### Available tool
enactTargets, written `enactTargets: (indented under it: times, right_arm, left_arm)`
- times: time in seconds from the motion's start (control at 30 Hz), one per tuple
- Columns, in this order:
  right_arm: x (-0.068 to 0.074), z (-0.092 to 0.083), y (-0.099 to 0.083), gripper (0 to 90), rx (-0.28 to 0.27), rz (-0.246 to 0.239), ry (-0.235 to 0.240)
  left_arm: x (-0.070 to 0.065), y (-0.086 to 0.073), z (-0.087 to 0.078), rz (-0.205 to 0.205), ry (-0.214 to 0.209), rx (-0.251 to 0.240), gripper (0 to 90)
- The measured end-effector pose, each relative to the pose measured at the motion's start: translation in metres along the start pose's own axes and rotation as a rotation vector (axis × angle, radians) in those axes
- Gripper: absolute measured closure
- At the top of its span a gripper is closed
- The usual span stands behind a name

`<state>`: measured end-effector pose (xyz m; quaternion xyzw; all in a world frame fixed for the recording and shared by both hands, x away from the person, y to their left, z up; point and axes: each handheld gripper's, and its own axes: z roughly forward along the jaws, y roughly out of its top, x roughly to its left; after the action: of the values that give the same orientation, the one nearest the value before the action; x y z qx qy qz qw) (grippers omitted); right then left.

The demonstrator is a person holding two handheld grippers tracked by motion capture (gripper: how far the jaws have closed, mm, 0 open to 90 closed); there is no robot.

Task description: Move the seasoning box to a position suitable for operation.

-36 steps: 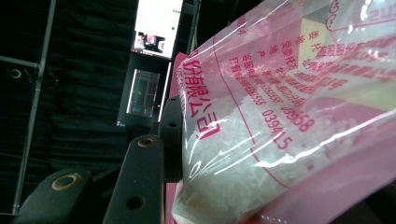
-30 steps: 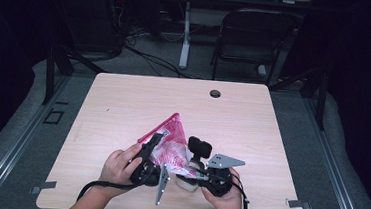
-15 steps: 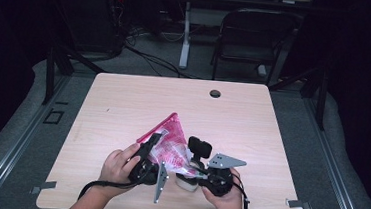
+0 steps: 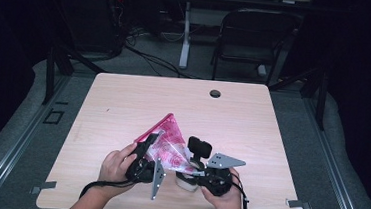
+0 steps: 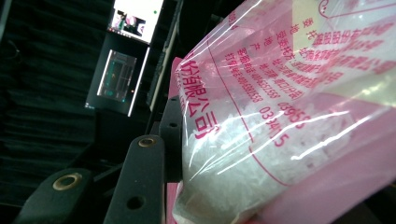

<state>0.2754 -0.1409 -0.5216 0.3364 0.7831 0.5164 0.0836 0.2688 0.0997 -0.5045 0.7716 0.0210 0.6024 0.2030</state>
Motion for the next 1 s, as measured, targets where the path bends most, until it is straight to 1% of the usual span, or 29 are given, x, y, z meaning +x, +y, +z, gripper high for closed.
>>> enactTargets:
  times: [0.03, 0.07, 0.17, 0.23, 0.3, 0.37, 0.53, 0.63, 0.7, 0.77, 0.8, 0.87, 1.0]
  right_arm:
    - [0.0, 0.0, 0.0, 89.2, 0.004, -0.004, 0.002]
    - [0.0, 0.0, 0.001, 89.2, 0.006, -0.008, 0.001]
    - [0.0, 0.0, 0.001, 89.2, -0.004, -0.005, 0.0]
    - [0.0, 0.0, 0.001, 89.2, -0.007, -0.005, 0.0]
    - [0.0, -0.001, 0.001, 89.3, -0.006, -0.007, -0.002]
    - [0.0, -0.001, 0.001, 89.3, -0.009, -0.005, -0.002]
    - [0.0, -0.001, 0.002, 89.3, -0.013, -0.005, -0.002]
    - [0.0, 0.0, 0.002, 89.3, -0.014, -0.006, -0.003]
    - [0.0, 0.0, 0.002, 89.3, -0.015, -0.006, -0.001]
    - [0.0, 0.0, 0.002, 89.3, -0.014, -0.007, -0.001]
    - [0.0, 0.0, 0.002, 89.3, -0.015, -0.007, -0.002]
    - [0.0, 0.0, 0.002, 89.3, -0.015, -0.008, -0.003]
    - [0.0, 0.0, 0.002, 89.3, -0.019, -0.005, 0.0]
  left_arm:
    - [0.0, -0.001, 0.001, -0.013, -0.001, -0.007, 66.2]
    - [0.0, -0.001, 0.0, -0.008, -0.006, 0.003, 66.3]
    - [-0.001, -0.003, 0.002, -0.035, -0.016, -0.01, 66.3]
    - [-0.002, -0.005, 0.003, -0.053, -0.034, 0.003, 66.4]
    - [-0.002, -0.006, 0.003, -0.065, -0.047, 0.005, 66.4]
    - [-0.002, -0.006, 0.004, -0.062, -0.047, 0.004, 66.5]
    - [-0.003, -0.009, 0.006, -0.086, -0.069, 0.003, 66.6]
    - [-0.003, -0.01, 0.006, -0.084, -0.075, 0.008, 66.7]
    - [-0.004, -0.011, 0.007, -0.096, -0.081, 0.007, 66.7]
    - [-0.004, -0.012, 0.007, -0.096, -0.085, 0.008, 66.8]
    - [-0.005, -0.012, 0.007, -0.106, -0.093, 0.01, 66.8]
    - [-0.005, -0.013, 0.008, -0.106, -0.094, 0.007, 66.8]
    - [-0.006, -0.014, 0.009, -0.127, -0.108, 0.01, 66.9]
